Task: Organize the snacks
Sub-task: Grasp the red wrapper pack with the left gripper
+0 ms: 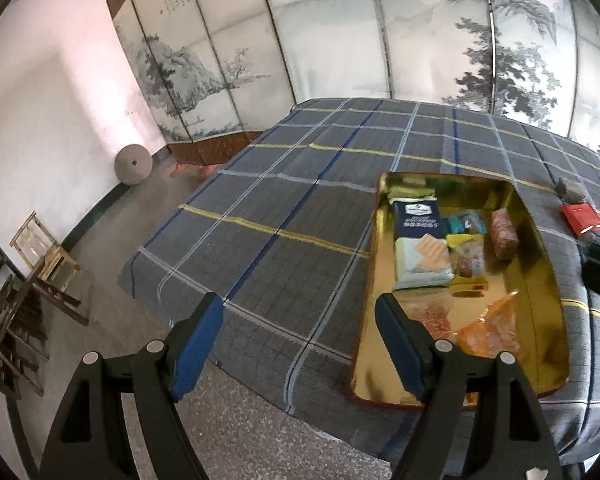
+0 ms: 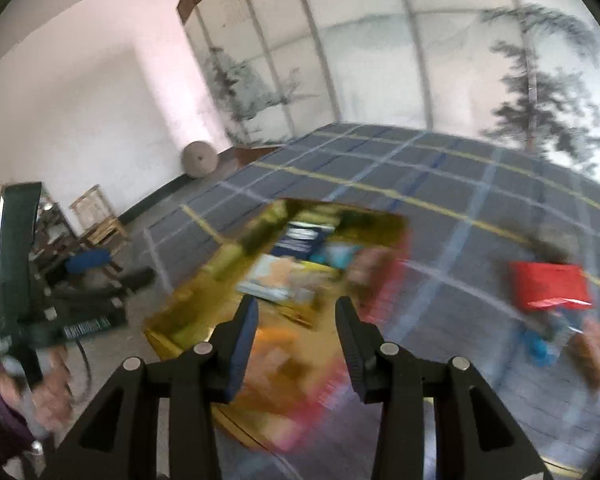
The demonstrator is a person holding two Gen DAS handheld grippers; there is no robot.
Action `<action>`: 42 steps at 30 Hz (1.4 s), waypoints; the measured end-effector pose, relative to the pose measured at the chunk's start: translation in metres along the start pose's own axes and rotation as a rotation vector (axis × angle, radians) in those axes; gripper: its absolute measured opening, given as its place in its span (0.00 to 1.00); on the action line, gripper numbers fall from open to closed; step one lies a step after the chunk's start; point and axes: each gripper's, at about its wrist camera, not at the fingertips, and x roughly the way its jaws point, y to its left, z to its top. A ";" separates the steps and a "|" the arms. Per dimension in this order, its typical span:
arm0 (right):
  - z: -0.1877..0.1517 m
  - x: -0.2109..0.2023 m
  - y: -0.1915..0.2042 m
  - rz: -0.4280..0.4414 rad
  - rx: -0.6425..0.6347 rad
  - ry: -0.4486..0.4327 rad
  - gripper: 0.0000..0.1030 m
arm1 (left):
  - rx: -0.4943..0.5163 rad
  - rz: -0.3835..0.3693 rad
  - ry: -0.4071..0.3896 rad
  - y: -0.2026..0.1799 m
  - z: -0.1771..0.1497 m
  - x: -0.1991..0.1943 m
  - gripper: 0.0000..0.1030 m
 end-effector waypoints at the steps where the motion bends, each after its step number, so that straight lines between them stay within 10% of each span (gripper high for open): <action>1: -0.008 -0.015 -0.013 -0.047 0.003 -0.009 0.40 | 0.006 -0.005 -0.003 -0.003 0.001 -0.002 0.74; 17: -0.117 -0.147 -0.235 -0.675 0.266 0.090 0.40 | 0.245 -0.260 0.023 -0.112 0.044 -0.033 0.80; 34: -0.137 -0.162 -0.270 -0.550 0.412 0.011 0.40 | 0.659 -0.399 -0.012 -0.306 0.113 -0.001 0.80; 42: -0.140 -0.168 -0.269 -0.511 0.421 -0.032 0.40 | 0.841 -0.492 0.105 -0.377 0.133 0.048 0.77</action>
